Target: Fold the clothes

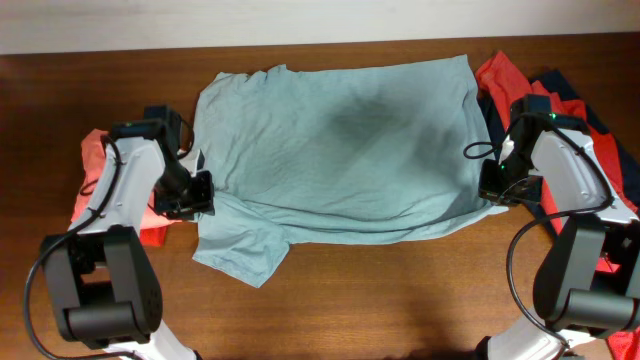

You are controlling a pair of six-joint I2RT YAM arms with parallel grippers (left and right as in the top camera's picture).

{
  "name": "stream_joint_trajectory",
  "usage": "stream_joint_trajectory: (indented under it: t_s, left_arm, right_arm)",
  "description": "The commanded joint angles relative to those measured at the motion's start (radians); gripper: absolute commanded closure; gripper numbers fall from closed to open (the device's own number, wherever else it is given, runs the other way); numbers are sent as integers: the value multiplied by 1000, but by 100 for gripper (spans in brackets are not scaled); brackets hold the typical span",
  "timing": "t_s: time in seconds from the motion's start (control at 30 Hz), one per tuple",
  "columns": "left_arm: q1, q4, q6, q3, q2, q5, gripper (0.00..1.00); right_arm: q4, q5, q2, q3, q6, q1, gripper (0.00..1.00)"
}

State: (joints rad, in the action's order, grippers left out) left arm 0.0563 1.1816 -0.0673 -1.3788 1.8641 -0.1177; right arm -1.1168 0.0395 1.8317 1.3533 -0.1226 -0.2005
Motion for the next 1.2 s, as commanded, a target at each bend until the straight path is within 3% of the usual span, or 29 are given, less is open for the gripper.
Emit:
stream_joint_trajectory:
  t_s: [0.0, 0.43, 0.57, 0.77, 0.9, 1.17]
  left_arm:
    - [-2, -79, 12, 94, -20, 37, 59]
    - [-2, -315, 12, 235, -19, 32, 60]
    - [-2, -314, 12, 235, -19, 32, 79]
    - [-2, -314, 13, 235, -19, 33, 99]
    - [-2, -299, 13, 227, -23, 25, 100]
    - [-2, -113, 38, 101, -182, -54, 100]
  right_arm:
    - [-2, -6, -32, 0, 7, -6, 96]
    - [-5, -6, -32, 0, 7, -6, 96]
    - [-5, -6, -32, 0, 7, -6, 96]
    - [-12, -6, -32, 0, 7, -6, 96]
    - [-12, -6, -32, 0, 7, -6, 96]
    - [-26, -6, -37, 1, 7, -6, 96]
